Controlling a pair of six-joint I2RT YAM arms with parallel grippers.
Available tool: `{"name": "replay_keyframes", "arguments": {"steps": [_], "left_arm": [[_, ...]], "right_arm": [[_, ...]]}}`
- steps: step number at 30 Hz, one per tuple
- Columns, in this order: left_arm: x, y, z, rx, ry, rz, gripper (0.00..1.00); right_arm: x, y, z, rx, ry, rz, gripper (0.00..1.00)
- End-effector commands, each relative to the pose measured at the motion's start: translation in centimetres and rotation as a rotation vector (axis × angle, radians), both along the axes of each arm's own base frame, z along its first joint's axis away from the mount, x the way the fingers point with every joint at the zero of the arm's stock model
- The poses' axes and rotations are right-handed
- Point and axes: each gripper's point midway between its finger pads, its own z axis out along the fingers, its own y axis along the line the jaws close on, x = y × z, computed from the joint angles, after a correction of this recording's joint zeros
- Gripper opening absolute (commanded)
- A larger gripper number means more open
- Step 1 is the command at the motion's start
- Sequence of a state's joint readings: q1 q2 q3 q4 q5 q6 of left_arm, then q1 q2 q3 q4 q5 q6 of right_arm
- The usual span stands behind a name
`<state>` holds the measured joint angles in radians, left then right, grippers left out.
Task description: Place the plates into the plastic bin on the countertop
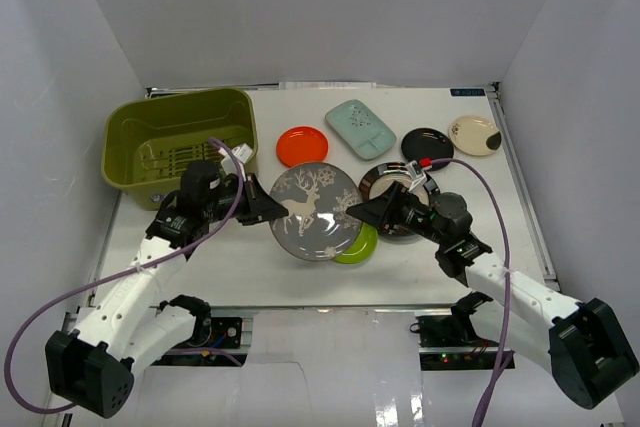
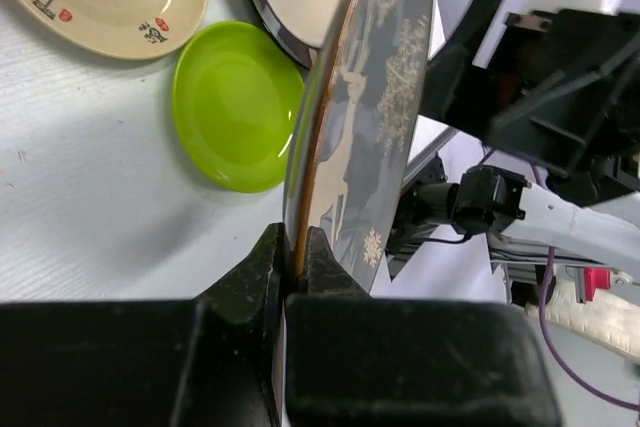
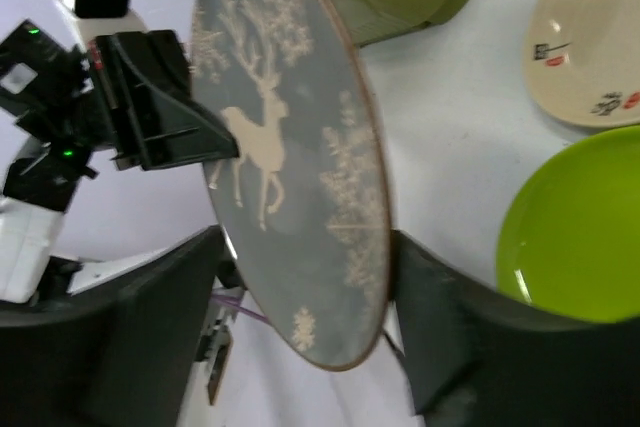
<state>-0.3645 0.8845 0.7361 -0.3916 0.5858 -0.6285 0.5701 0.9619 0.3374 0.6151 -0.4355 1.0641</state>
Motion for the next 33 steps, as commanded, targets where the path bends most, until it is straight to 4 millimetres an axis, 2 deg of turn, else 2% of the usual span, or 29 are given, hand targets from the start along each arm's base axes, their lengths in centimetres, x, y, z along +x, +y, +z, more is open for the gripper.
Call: {"name": "replay_keyframes", "arguments": {"steps": [1, 2, 3, 4, 5, 6, 7, 8, 9, 10, 11, 12, 13, 14, 15, 16, 17, 19, 20, 22, 23, 26, 27, 30, 31, 33], "left_arm": [[2.9, -0.7, 5.8, -0.062, -0.161, 0.038, 0.0], [3.7, -0.7, 6.9, -0.071, -0.173, 0.06, 0.0], [4.8, -0.4, 9.7, -0.092, -0.228, 0.092, 0.0], [6.4, -0.2, 10.4, -0.088, -0.237, 0.133, 0.0], [7.4, 0.2, 11.6, -0.097, -0.255, 0.159, 0.0], [8.9, 1.6, 12.9, -0.109, -0.267, 0.217, 0.0], [10.4, 2.4, 14.9, -0.123, -0.297, 0.25, 0.0], [11.5, 3.6, 15.6, -0.123, -0.306, 0.292, 0.0], [13.1, 6.4, 15.9, -0.116, -0.302, 0.384, 0.0], [14.5, 8.1, 16.0, -0.108, -0.294, 0.445, 0.0], [15.3, 9.7, 15.9, -0.106, -0.286, 0.496, 0.0], [16.4, 13.4, 15.5, -0.097, -0.274, 0.606, 0.0], [16.8, 15.0, 14.6, -0.086, -0.25, 0.666, 0.0], [17.3, 18.0, 14.0, -0.064, -0.242, 0.773, 0.0], [17.4, 19.4, 13.7, -0.055, -0.248, 0.826, 0.0], [17.5, 20.4, 12.4, -0.047, -0.225, 0.876, 0.0], [17.7, 22.4, 11.9, -0.034, -0.227, 0.952, 0.0], [18.2, 24.0, 10.5, -0.005, -0.198, 1.009, 0.0], [18.8, 25.0, 9.0, 0.019, -0.16, 1.033, 0.0], [19.4, 25.7, 7.1, 0.06, -0.119, 1.047, 0.0], [20.1, 26.2, 5.5, 0.085, -0.085, 1.053, 0.0], [21.0, 27.2, 2.9, 0.161, -0.027, 1.061, 0.0], [21.6, 27.3, 0.8, 0.179, 0.027, 1.046, 0.0], [22.0, 27.2, -1.5, 0.201, 0.083, 1.019, 0.21], [22.0, 27.3, -2.0, 0.205, 0.091, 1.021, 0.41], [21.7, 27.3, -2.6, 0.211, 0.094, 1.023, 0.68]], "right_arm": [[-0.9, -0.2, 4.8, 0.072, -0.163, 0.039, 0.8], [-1.0, -0.4, 4.8, 0.052, -0.169, 0.036, 0.85], [-0.8, -0.7, 4.8, 0.03, -0.176, 0.021, 0.95], [-1.1, -1.1, 4.8, -0.004, -0.168, 0.011, 0.99], [-1.0, -1.5, 4.7, -0.039, -0.199, -0.002, 0.95], [-0.8, -2.0, 4.6, -0.064, -0.204, -0.035, 0.91], [-1.0, -2.5, 5.4, -0.07, -0.236, -0.054, 0.9], [-1.1, -3.1, 4.2, -0.125, -0.222, -0.066, 0.9], [-1.0, -3.5, 4.0, -0.145, -0.224, -0.093, 0.9], [-1.2, -4.0, 4.4, -0.148, -0.245, -0.107, 0.9], [-1.4, -4.3, 3.6, -0.177, -0.226, -0.115, 0.9], [-1.2, -4.8, 3.5, -0.198, -0.247, -0.14, 0.9], [-1.1, -5.1, 3.2, -0.216, -0.247, -0.152, 0.9], [-0.9, -5.5, 2.4, -0.252, -0.237, -0.17, 0.9], [-1.0, -5.7, 2.3, -0.259, -0.24, -0.173, 0.91], [-1.0, -5.8, 2.0, -0.268, -0.24, -0.176, 0.91], [-1.0, -5.8, 1.8, -0.273, -0.237, -0.171, 0.92], [-1.0, -5.7, 1.4, -0.288, -0.242, -0.164, 0.92], [-1.2, -5.9, 0.5, -0.316, -0.215, -0.157, 0.92], [-1.0, -6.2, -0.2, -0.341, -0.213, -0.167, 0.92], [-0.9, -6.3, -0.3, -0.346, -0.212, -0.174, 0.92], [-0.5, -7.1, -1.0, -0.376, -0.209, -0.217, 0.92], [-0.5, -7.4, -1.6, -0.392, -0.197, -0.23, 0.93], [0.3, -8.5, -3.2, -0.449, -0.161, -0.296, 0.93], [0.5, -8.9, -3.7, -0.465, -0.149, -0.317, 0.94], [1.4, -10.2, -5.0, -0.504, -0.11, -0.404, 0.97]]}}
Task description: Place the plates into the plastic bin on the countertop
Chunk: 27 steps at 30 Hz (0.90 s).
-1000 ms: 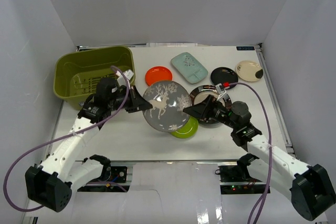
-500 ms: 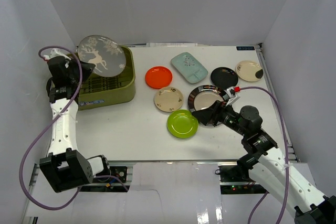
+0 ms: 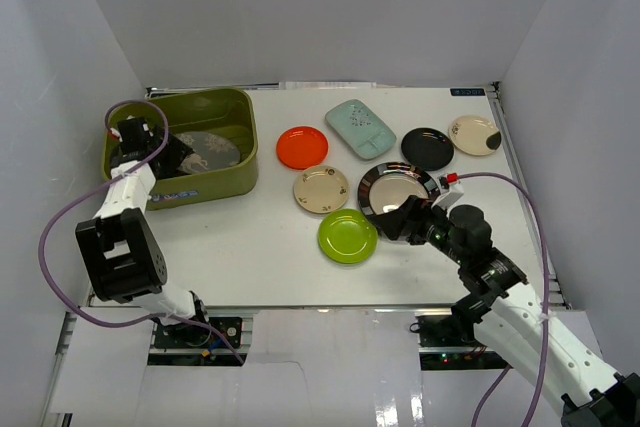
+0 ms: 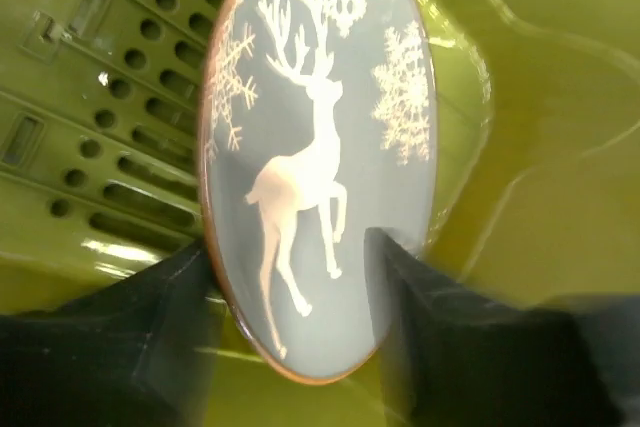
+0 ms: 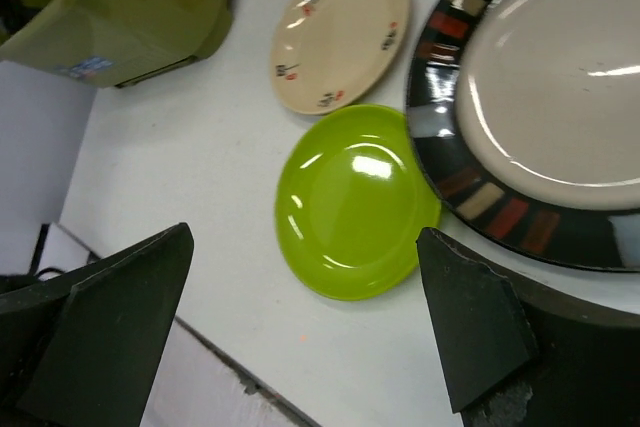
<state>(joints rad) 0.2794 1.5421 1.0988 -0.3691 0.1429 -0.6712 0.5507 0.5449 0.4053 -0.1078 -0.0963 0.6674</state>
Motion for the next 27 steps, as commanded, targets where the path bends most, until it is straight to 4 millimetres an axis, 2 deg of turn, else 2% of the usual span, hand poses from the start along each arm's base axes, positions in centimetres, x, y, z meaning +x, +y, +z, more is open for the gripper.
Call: {"name": "replay_keyframes", "arguments": {"steps": [1, 2, 3, 5, 8, 9, 10, 11, 12, 13, 14, 15, 19, 20, 21, 23, 24, 26, 27], "left_arm": [[1.6, 0.3, 5.1, 0.057, -0.172, -0.017, 0.88], [1.5, 0.3, 5.0, 0.059, -0.171, -0.013, 0.95], [1.3, 0.1, 5.1, 0.056, -0.176, -0.021, 0.98], [1.1, -0.2, 5.4, 0.049, -0.184, -0.036, 0.98], [0.5, -1.0, 8.0, 0.04, -0.252, -0.053, 0.98], [0.3, -1.2, 8.8, 0.044, -0.272, -0.054, 0.98], [-0.3, -1.3, 11.0, 0.07, -0.333, -0.044, 0.98], [-0.7, -1.4, 11.9, 0.084, -0.359, -0.04, 0.98], [-1.3, -1.7, 11.8, 0.099, -0.367, -0.037, 0.98], [-2.1, -1.6, 13.1, 0.121, -0.408, -0.019, 0.98], [-2.6, -1.6, 13.0, 0.122, -0.411, -0.012, 0.98], [-3.0, -1.8, 12.8, 0.124, -0.412, -0.014, 0.98], [-4.9, -3.1, 10.7, 0.093, -0.381, -0.059, 0.98], [-5.5, -3.7, 11.2, 0.081, -0.403, -0.077, 0.98], [-5.9, -4.0, 11.3, 0.067, -0.413, -0.083, 0.98], [-6.8, -5.7, 12.6, 0.037, -0.467, -0.144, 0.98], [-7.2, -6.8, 13.2, 0.026, -0.488, -0.187, 0.98], [-8.0, -9.3, 15.1, 0.017, -0.549, -0.291, 0.98], [-9.2, -12.4, 16.2, -0.008, -0.583, -0.412, 0.98]], "right_arm": [[2.0, -2.9, -2.4, -0.08, 0.019, -0.196, 1.0], [2.3, -3.4, -3.0, -0.092, 0.03, -0.229, 0.96], [2.6, -4.0, -3.5, -0.104, 0.04, -0.266, 0.93], [3.3, -4.8, -4.3, -0.133, 0.061, -0.322, 0.83], [4.4, -6.8, -5.9, -0.195, 0.1, -0.428, 0.75], [4.9, -8.1, -6.6, -0.208, 0.121, -0.483, 0.74], [5.1, -8.4, -7.6, -0.211, 0.161, -0.496, 0.74], [5.4, -8.9, -8.1, -0.2, 0.186, -0.509, 0.75], [5.8, -9.7, -8.4, -0.163, 0.217, -0.531, 0.77], [6.0, -10.1, -9.3, -0.142, 0.233, -0.542, 0.8], [6.1, -10.6, -9.7, -0.108, 0.254, -0.569, 0.82], [6.2, -11.9, -10.3, -0.085, 0.277, -0.615, 0.84], [6.2, -13.1, -12.1, -0.005, 0.325, -0.642, 0.9], [6.3, -13.2, -12.5, 0.023, 0.324, -0.639, 0.9], [6.1, -11.9, -12.4, 0.072, 0.34, -0.577, 0.9], [5.9, -11.8, -13.9, 0.115, 0.393, -0.577, 0.87], [6.6, -11.5, -13.2, 0.152, 0.358, -0.557, 0.84], [6.3, -11.0, -14.5, 0.208, 0.414, -0.564, 0.68], [6.9, -10.8, -13.8, 0.241, 0.382, -0.554, 0.5]]}}
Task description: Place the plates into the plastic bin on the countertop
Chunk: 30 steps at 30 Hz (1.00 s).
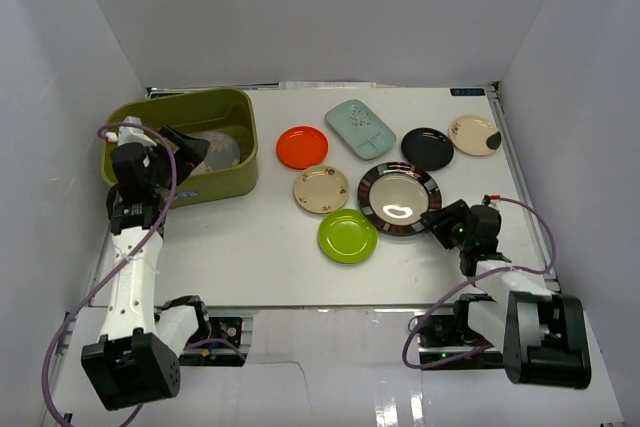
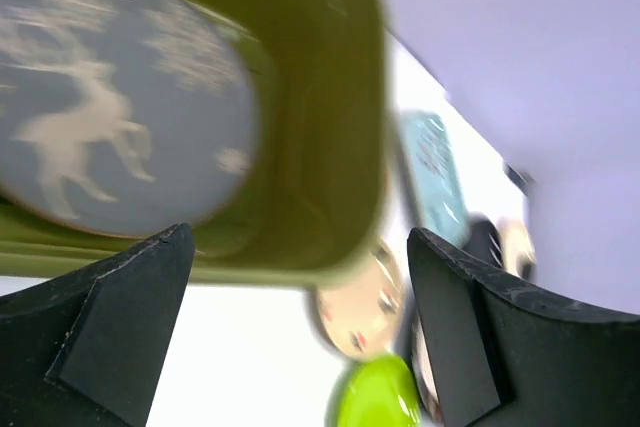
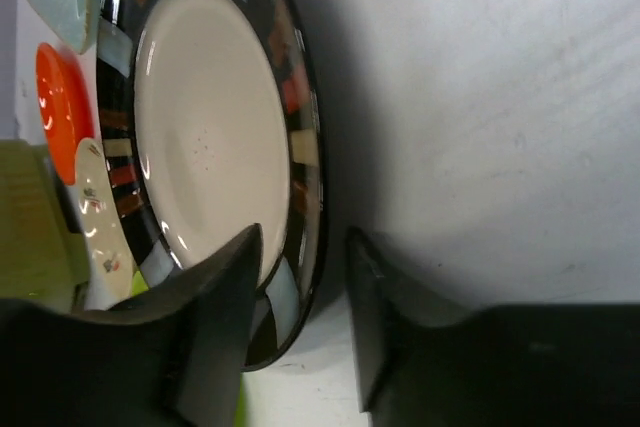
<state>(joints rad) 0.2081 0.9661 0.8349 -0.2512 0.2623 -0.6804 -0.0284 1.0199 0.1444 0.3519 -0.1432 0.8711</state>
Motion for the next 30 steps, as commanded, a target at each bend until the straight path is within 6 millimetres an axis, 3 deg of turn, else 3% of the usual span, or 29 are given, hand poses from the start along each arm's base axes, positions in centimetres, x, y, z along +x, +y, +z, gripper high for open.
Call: {"name": "replay_keyframes", "arguments": {"steps": [1, 2, 3, 5, 8, 9, 10, 11, 12, 13, 17, 21, 27, 30], "left_arm": [[-2.9, -7.6, 5.0, 0.001, -0.159, -0.319, 0.98], [-3.5, -9.2, 5.4, -0.003, -0.166, -0.383, 0.98], [-5.2, -13.0, 5.0, -0.027, -0.147, -0.539, 0.98], [-6.7, -15.7, 4.0, -0.048, -0.103, -0.661, 0.98], [-10.1, -21.1, 0.9, -0.075, -0.006, -0.872, 0.98], [-10.6, -21.9, -0.3, -0.07, 0.027, -0.894, 0.98], [-10.6, -22.8, -1.7, -0.051, 0.064, -0.899, 0.98], [-10.9, -23.6, -2.5, -0.04, 0.085, -0.919, 0.98], [-11.7, -25.0, -3.2, -0.034, 0.096, -0.961, 0.98], [-11.8, -25.8, -3.6, -0.037, 0.102, -0.974, 0.98], [-11.4, -28.9, -5.0, -0.099, 0.117, -1.036, 0.98], [-9.7, -30.9, -5.2, -0.144, 0.084, -1.059, 0.98], [-7.5, -32.3, -7.2, -0.155, 0.092, -1.043, 0.98], [-7.1, -33.0, -6.9, -0.191, 0.067, -1.05, 0.88]], "right_arm": [[-0.5, 1.9, -0.8, 0.171, 0.013, 0.016, 0.41], [-0.6, 1.9, -1.0, 0.186, 0.019, 0.009, 0.29], [-0.7, 1.9, -0.9, 0.197, 0.003, 0.004, 0.12], [-1.0, 1.7, -0.7, 0.203, -0.014, -0.02, 0.08], [-2.2, 1.0, -0.4, 0.184, -0.059, -0.055, 0.08], [-2.3, 0.8, 0.0, 0.165, -0.073, -0.06, 0.08], [-1.6, 0.6, 2.6, 0.143, -0.176, -0.05, 0.08], [-1.6, 0.5, 4.0, 0.126, -0.184, -0.045, 0.08], [-1.3, 0.3, 7.0, 0.089, -0.294, -0.029, 0.08], [-1.1, 0.3, 9.7, 0.074, -0.359, -0.014, 0.08], [-2.3, 1.9, 15.1, 0.061, -0.457, 0.1, 0.08], [-3.5, 4.9, 18.6, 0.183, -0.534, 0.265, 0.08], [-5.2, 7.6, 21.0, 0.324, -0.581, 0.448, 0.08], [-5.6, 8.1, 21.5, 0.336, -0.587, 0.495, 0.08]]}}
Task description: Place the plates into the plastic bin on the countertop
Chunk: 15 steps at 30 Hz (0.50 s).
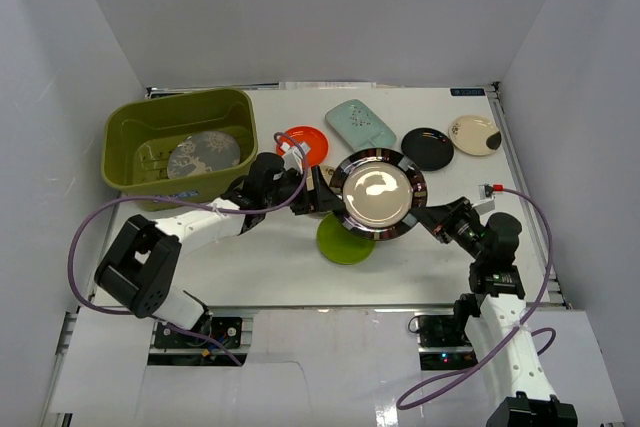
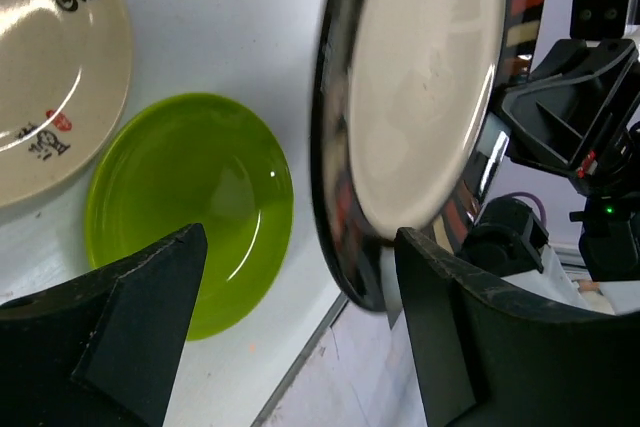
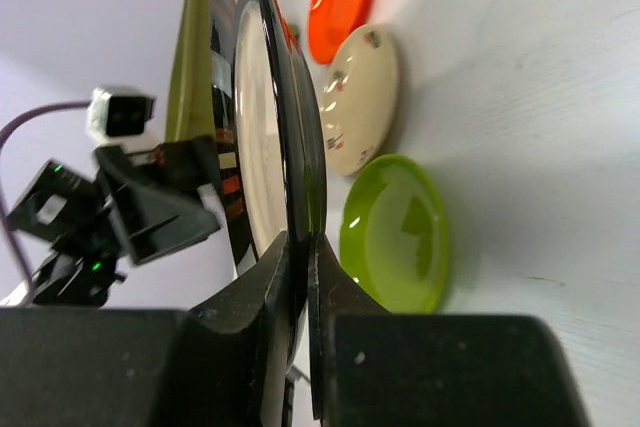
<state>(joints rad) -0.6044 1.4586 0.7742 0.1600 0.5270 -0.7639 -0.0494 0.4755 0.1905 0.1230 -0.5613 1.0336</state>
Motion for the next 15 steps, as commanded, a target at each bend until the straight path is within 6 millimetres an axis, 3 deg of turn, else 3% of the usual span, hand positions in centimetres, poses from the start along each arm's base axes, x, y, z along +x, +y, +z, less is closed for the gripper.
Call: {"name": "replay_keyframes", "arguments": {"steps": [1, 5, 8, 9, 12, 14, 15], "left_arm": [[1.3, -1.6, 3.6, -0.12, -0.095, -0.015, 0.85], [1.7, -2.1, 4.2, -0.157, -0.096, -0.006, 0.44], [1.7, -2.3, 4.8, -0.178, -0.103, -0.01, 0.3], [1.7, -2.3, 5.1, -0.185, -0.107, -0.009, 0.16], [1.6, -2.2, 6.1, -0.211, -0.122, -0.001, 0.02], [1.8, -2.0, 6.9, -0.217, -0.141, 0.018, 0.0], [1.7, -1.5, 8.3, -0.222, -0.171, 0.04, 0.0]], "right_arm": [[-1.4, 2.0, 8.9, 0.069, -0.297, 0.16, 0.08], [-1.8, 2.4, 8.5, 0.075, -0.29, 0.192, 0.08], [-2.0, 2.7, 7.9, 0.09, -0.27, 0.222, 0.08], [-2.1, 2.8, 7.6, 0.1, -0.254, 0.232, 0.08], [-2.3, 3.0, 7.0, 0.112, -0.235, 0.253, 0.08], [-2.4, 3.1, 6.8, 0.11, -0.228, 0.265, 0.09], [-2.4, 3.1, 6.4, 0.108, -0.204, 0.266, 0.28]]}}
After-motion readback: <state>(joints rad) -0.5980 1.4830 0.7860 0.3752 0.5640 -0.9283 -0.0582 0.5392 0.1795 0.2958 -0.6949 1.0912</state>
